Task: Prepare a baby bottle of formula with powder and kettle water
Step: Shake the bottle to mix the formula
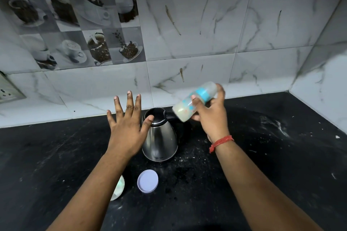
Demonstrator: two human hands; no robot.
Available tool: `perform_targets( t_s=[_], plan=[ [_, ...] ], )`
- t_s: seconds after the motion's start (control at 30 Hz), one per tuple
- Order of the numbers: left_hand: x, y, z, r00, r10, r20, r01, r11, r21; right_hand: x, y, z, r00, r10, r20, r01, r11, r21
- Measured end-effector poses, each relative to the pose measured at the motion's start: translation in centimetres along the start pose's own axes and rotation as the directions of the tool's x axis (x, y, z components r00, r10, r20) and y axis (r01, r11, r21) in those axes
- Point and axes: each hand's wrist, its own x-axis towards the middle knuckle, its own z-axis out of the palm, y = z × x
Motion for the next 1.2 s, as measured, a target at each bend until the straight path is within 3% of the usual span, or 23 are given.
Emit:
perform_targets(
  t_s=[0.03, 0.13, 0.17, 0.27, 0.3, 0.4, 0.43, 0.53, 0.57, 0.67, 0.8, 0.83, 0.93, 0.97, 1.07, 1.1, 1.17, 1.2],
  plan=[
    [0.0, 0.1, 0.0, 1.0, 0.006, 0.001, -0.006, 1.0, 0.004, 0.1, -0.1, -0.1, 1.0, 0.001, -0.009, -0.001, 1.0, 0.01],
    [0.0, 0.2, -0.1, 1.0, 0.017, -0.003, -0.017, 1.0, 0.01, -0.4, -0.4, 0.2, 0.963, 0.09, 0.255, -0.05, 0.986, -0.158],
    [0.0, 0.3, -0.1, 1.0, 0.014, -0.004, -0.014, 1.0, 0.007, -0.5, -0.3, 0.3, 0.959, 0.097, 0.265, -0.055, 0.985, -0.161],
    [0.1, 0.4, -0.2, 1.0, 0.008, 0.001, -0.008, 1.0, 0.005, -0.5, -0.3, 0.1, 0.999, 0.015, 0.05, -0.015, 1.0, -0.01],
    [0.0, 0.4, -0.2, 1.0, 0.011, 0.001, -0.011, 1.0, 0.013, -0.5, -0.3, 0.1, 0.999, 0.016, 0.042, -0.015, 1.0, -0.013],
    [0.0, 0.2, -0.3, 1.0, 0.01, 0.002, -0.01, 1.0, 0.019, -0.9, -0.4, 0.3, 0.968, 0.075, 0.239, -0.043, 0.99, -0.137],
    [0.0, 0.2, -0.4, 1.0, 0.004, 0.003, -0.005, 1.0, 0.013, -0.9, -0.3, 0.3, 0.974, 0.07, 0.218, -0.044, 0.992, -0.121],
    [-0.1, 0.3, -0.3, 1.0, 0.004, 0.002, -0.004, 1.0, 0.009, -0.7, -0.2, 0.0, 1.0, -0.01, -0.016, 0.01, 1.0, 0.0],
    [-0.2, 0.3, -0.3, 1.0, 0.009, 0.002, -0.009, 1.0, 0.015, -0.8, -0.4, 0.1, 1.0, -0.007, -0.009, 0.007, 1.0, -0.006],
    [-0.3, 0.3, -0.4, 1.0, 0.011, 0.005, -0.011, 1.0, 0.019, -1.1, -0.4, 0.2, 0.976, 0.051, 0.21, -0.026, 0.992, -0.121],
    [-0.5, 0.3, -0.5, 1.0, 0.011, 0.0, -0.011, 1.0, 0.0, -0.2, -0.4, -0.3, 1.0, 0.007, -0.027, -0.005, 0.997, 0.079],
    [-0.5, 0.2, -0.5, 1.0, 0.014, 0.003, -0.014, 1.0, 0.007, -0.1, -0.5, -0.3, 1.0, 0.007, -0.004, -0.006, 0.998, 0.065],
    [-0.5, 0.2, -0.4, 1.0, 0.01, 0.013, -0.01, 1.0, 0.024, -0.2, -0.3, 0.1, 0.965, 0.067, 0.254, -0.041, 0.993, -0.107],
    [-0.4, 0.3, -0.5, 1.0, 0.007, 0.013, -0.007, 1.0, 0.019, -0.2, -0.3, 0.2, 0.971, 0.064, 0.23, -0.047, 0.996, -0.08],
    [-0.5, 0.4, -0.5, 1.0, 0.015, 0.011, -0.015, 1.0, 0.019, 0.0, -0.4, -0.1, 1.0, 0.006, -0.025, -0.004, 0.996, 0.084],
    [-0.5, 0.4, -0.5, 1.0, 0.022, 0.01, -0.022, 0.999, 0.025, -0.1, -0.6, -0.1, 1.0, 0.009, -0.008, -0.009, 0.997, 0.071],
    [-0.6, 0.3, -0.5, 1.0, 0.025, 0.005, -0.025, 0.999, 0.026, -0.3, -0.3, 0.0, 0.98, 0.046, 0.196, -0.038, 0.998, -0.048],
    [-0.5, 0.2, -0.5, 1.0, 0.02, 0.002, -0.02, 1.0, 0.02, -0.3, -0.1, 0.0, 0.97, 0.064, 0.233, -0.048, 0.996, -0.073]
  ],
)
